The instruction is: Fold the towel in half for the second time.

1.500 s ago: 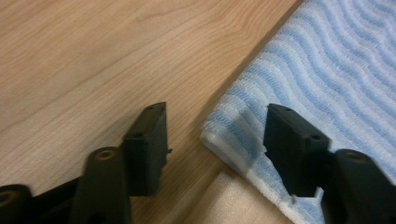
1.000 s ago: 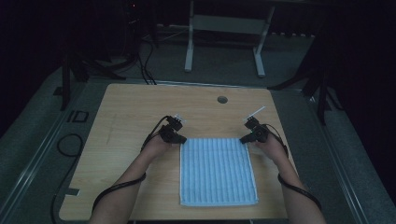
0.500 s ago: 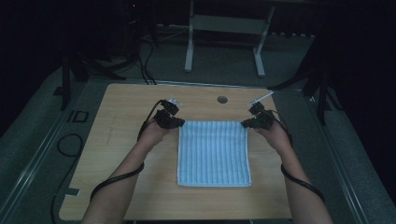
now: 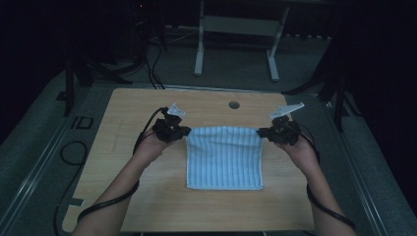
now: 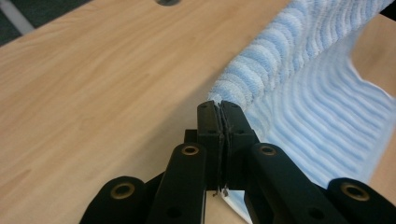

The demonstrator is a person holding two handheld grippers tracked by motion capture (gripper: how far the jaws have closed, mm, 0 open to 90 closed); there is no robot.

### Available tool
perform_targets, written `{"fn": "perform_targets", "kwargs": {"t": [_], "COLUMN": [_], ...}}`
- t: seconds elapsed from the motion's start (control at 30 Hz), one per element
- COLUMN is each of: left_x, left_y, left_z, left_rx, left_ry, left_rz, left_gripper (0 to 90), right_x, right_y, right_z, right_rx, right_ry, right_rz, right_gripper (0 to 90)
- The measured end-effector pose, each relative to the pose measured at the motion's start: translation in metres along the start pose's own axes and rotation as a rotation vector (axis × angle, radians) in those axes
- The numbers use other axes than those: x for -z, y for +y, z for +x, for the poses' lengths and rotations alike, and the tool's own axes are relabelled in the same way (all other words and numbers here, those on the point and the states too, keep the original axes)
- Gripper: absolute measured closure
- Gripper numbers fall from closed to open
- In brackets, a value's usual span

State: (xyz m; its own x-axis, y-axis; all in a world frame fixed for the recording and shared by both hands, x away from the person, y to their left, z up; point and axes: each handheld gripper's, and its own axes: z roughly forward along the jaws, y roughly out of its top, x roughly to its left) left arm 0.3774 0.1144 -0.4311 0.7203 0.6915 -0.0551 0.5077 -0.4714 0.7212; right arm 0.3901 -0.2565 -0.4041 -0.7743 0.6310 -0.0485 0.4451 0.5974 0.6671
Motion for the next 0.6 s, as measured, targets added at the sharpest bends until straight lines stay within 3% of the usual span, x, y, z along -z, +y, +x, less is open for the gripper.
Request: {"fn": "perform_targets", "kwargs": {"t": [0.07, 0.27, 0.43, 0.6], "left_x": [0.003, 0.016, 0.019, 0.012], "left_y": [-0.008, -0.027, -0.045, -0.071], "left_z": [-0.008, -0.032, -0.046, -0.059], "left_rx": [-0.003, -0.028, -0.048, -0.034], "left_ry": [-0.015, -0.060, -0.084, -0.117], "left_rz": [-0.007, -0.030, -0.010, 0.012], "left_gripper": [87.5, 87.5, 87.5, 87.4], "right_x": [0.005, 0.014, 0.017, 0.011], "right_y": [-0.010, -0.041, -0.062, -0.084], "right_z": [0.008, 0.025, 0.039, 0.054], "right_rx": [0.008, 0.001, -0.017, -0.026], "right_ry": [-0.011, 0.017, 0.049, 0.076], "right_rz": [-0.003, -0.005, -0.018, 0.004], "right_gripper": [85.1, 85.0, 85.0, 84.9]}}
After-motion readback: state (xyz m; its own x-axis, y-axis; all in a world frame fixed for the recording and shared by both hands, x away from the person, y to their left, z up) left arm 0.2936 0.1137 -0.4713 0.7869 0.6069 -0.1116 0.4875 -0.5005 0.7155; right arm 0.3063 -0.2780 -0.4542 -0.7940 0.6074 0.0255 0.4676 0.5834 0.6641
